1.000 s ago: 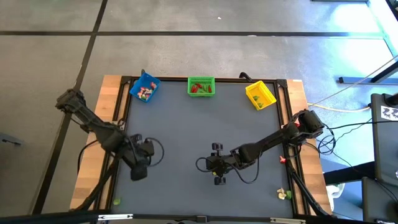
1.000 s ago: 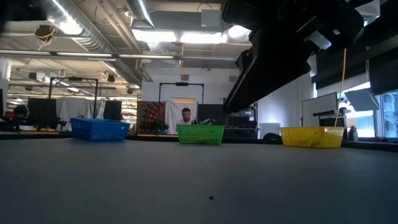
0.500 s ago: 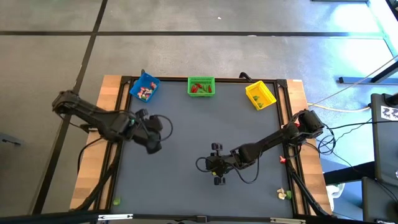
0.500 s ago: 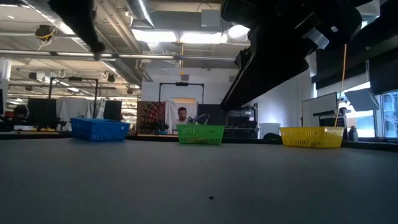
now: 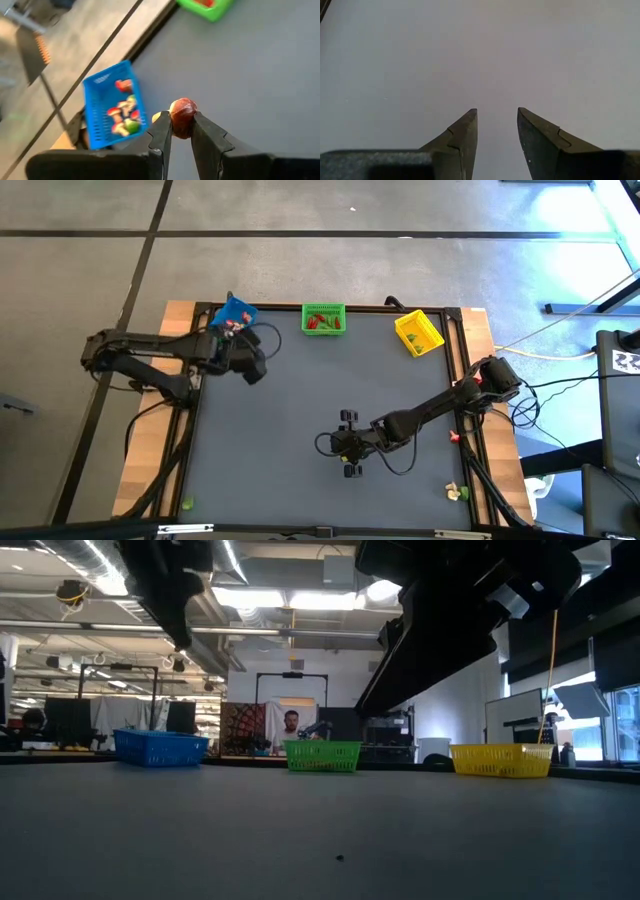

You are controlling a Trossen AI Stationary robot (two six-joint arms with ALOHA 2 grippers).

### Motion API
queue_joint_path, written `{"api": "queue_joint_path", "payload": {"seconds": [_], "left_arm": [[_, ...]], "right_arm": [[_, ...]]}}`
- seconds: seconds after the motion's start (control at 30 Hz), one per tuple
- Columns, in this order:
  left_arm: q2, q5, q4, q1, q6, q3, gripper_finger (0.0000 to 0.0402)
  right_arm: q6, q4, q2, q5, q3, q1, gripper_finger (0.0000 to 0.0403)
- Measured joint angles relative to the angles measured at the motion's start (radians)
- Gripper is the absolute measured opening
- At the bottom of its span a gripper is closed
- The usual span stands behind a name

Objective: Sort produce into baskets
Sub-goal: Put the brown mushroom into the blue bin

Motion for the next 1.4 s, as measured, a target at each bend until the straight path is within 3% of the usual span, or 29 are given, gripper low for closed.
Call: {"api": "queue_joint_path", "payload": {"seconds": [0.43, 0.7, 1.03, 1.4], "left_arm": [[0.0, -0.009, 0.006, 0.383, 0.121, 0.0, 0.0059], [0.0, -0.008, 0.05, 0.557, 0.196, 0.0, 0.0059], [0.001, -0.008, 0.131, 0.681, 0.243, 0.0, 0.0059], [0.004, 0.035, 0.14, 0.706, 0.259, 0.0, 0.0075]], "right_arm": [[0.024, 0.086, 0.0, -0.018, -0.06, 0.0, 0.0138], [0.024, 0.09, 0.0, -0.018, -0.061, 0.0, 0.0138], [0.024, 0.089, 0.0, -0.018, -0.061, 0.0, 0.0138], [0.024, 0.089, 0.0, -0.017, -0.061, 0.0, 0.0138]]}}
